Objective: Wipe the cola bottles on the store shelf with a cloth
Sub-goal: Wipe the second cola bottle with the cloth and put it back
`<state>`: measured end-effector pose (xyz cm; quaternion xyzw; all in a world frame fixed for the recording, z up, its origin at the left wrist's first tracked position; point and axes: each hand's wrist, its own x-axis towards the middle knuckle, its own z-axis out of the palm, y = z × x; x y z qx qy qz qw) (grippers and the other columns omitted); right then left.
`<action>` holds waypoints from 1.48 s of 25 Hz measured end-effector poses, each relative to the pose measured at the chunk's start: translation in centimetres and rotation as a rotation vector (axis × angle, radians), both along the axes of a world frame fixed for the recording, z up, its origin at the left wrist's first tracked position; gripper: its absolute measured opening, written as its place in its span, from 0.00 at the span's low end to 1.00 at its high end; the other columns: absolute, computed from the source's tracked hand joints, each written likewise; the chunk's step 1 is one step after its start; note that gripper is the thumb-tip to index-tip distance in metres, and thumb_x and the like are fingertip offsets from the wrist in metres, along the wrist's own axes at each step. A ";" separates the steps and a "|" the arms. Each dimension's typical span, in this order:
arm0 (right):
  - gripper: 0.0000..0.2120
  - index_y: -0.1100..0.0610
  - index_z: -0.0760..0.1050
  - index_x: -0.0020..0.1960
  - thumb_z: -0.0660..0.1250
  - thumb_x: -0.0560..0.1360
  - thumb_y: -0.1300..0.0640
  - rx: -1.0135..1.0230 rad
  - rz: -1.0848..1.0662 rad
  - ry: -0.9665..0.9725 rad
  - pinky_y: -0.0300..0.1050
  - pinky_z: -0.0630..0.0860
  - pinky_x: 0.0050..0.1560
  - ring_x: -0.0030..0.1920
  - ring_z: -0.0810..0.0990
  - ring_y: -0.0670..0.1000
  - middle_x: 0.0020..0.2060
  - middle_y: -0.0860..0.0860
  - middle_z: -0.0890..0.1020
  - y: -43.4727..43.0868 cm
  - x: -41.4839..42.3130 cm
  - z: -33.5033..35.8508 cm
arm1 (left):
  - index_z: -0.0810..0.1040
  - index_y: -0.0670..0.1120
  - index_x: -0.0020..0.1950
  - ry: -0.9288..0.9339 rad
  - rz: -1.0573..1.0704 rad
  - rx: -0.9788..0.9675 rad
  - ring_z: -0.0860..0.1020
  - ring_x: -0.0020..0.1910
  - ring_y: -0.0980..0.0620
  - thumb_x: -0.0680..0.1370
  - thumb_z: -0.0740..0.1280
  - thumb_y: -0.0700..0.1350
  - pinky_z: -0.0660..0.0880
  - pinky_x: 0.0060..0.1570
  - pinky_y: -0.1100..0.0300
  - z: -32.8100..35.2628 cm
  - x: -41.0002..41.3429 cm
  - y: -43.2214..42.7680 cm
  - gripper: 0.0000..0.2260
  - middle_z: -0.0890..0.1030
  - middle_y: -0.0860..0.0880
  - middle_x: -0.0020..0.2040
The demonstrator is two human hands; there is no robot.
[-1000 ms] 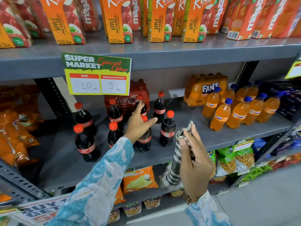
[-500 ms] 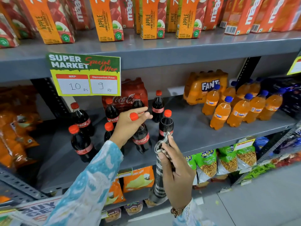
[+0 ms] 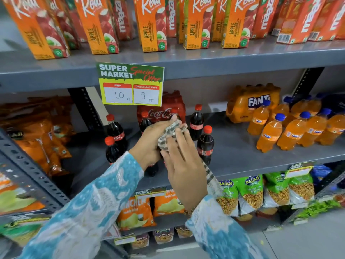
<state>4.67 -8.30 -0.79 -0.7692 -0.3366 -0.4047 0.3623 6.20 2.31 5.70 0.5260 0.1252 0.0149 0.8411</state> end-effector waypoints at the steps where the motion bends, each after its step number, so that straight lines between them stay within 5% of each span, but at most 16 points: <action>1: 0.15 0.62 0.78 0.61 0.61 0.81 0.54 -0.036 -0.016 0.011 0.59 0.77 0.58 0.67 0.72 0.62 0.64 0.60 0.76 -0.1 -0.2 -0.4 | 0.81 0.43 0.40 -0.001 0.002 -0.010 0.80 0.36 0.50 0.64 0.74 0.51 0.78 0.38 0.58 0.2 -0.1 -0.1 0.13 0.82 0.45 0.38; 11: 0.14 0.57 0.78 0.60 0.66 0.76 0.66 -0.152 -0.007 -0.082 0.59 0.78 0.55 0.69 0.68 0.65 0.65 0.59 0.75 -2.4 -1.5 -2.3 | 0.79 0.42 0.39 0.008 0.014 0.070 0.83 0.42 0.49 0.73 0.68 0.47 0.79 0.48 0.55 1.2 -0.1 -1.1 0.09 0.85 0.46 0.35; 14: 0.13 0.58 0.80 0.58 0.58 0.82 0.59 -0.019 0.043 -0.008 0.57 0.81 0.50 0.68 0.71 0.62 0.63 0.58 0.77 -2.6 -1.9 -2.4 | 0.77 0.42 0.38 0.062 0.042 0.040 0.82 0.39 0.49 0.72 0.69 0.47 0.78 0.47 0.55 1.2 0.2 -1.3 0.09 0.83 0.47 0.31; 17: 0.16 0.58 0.81 0.56 0.57 0.82 0.51 0.017 0.048 0.026 0.63 0.75 0.59 0.69 0.70 0.61 0.63 0.58 0.77 -2.1 -1.7 -0.8 | 0.77 0.42 0.38 0.082 0.032 0.023 0.81 0.39 0.49 0.73 0.69 0.47 0.79 0.43 0.55 1.3 0.3 -1.8 0.09 0.83 0.47 0.31; 21: 0.11 0.62 0.81 0.55 0.61 0.80 0.63 -0.125 -0.013 -0.141 0.62 0.73 0.62 0.67 0.71 0.64 0.60 0.60 0.79 -1.9 -0.9 -0.4 | 0.77 0.42 0.38 0.062 0.009 0.072 0.83 0.38 0.51 0.73 0.68 0.48 0.80 0.41 0.56 1.9 0.4 -1.8 0.10 0.84 0.47 0.31; 27: 0.22 0.67 0.81 0.51 0.47 0.83 0.66 -0.230 0.095 -0.133 0.57 0.75 0.60 0.69 0.68 0.60 0.57 0.59 0.80 -5.3 -2.9 -3.9 | 0.76 0.41 0.38 0.030 0.120 0.115 0.82 0.41 0.48 0.74 0.68 0.47 0.80 0.45 0.59 1.7 1.2 -0.8 0.10 0.82 0.47 0.30; 32: 0.10 0.65 0.81 0.54 0.65 0.78 0.62 0.037 -0.051 -0.126 0.59 0.76 0.60 0.63 0.76 0.62 0.58 0.61 0.80 -1.3 -0.6 1.4 | 0.76 0.43 0.34 0.070 -0.094 0.046 0.79 0.28 0.54 0.76 0.65 0.47 0.77 0.32 0.62 1.9 0.1 -1.6 0.12 0.80 0.49 0.29; 37: 0.14 0.61 0.79 0.59 0.70 0.73 0.63 -0.064 -0.087 -0.080 0.63 0.75 0.58 0.67 0.70 0.63 0.63 0.61 0.76 -0.6 -0.9 -1.0 | 0.77 0.41 0.39 0.075 -0.084 0.172 0.81 0.35 0.50 0.75 0.67 0.48 0.79 0.41 0.58 2.9 0.6 -1.4 0.11 0.84 0.45 0.34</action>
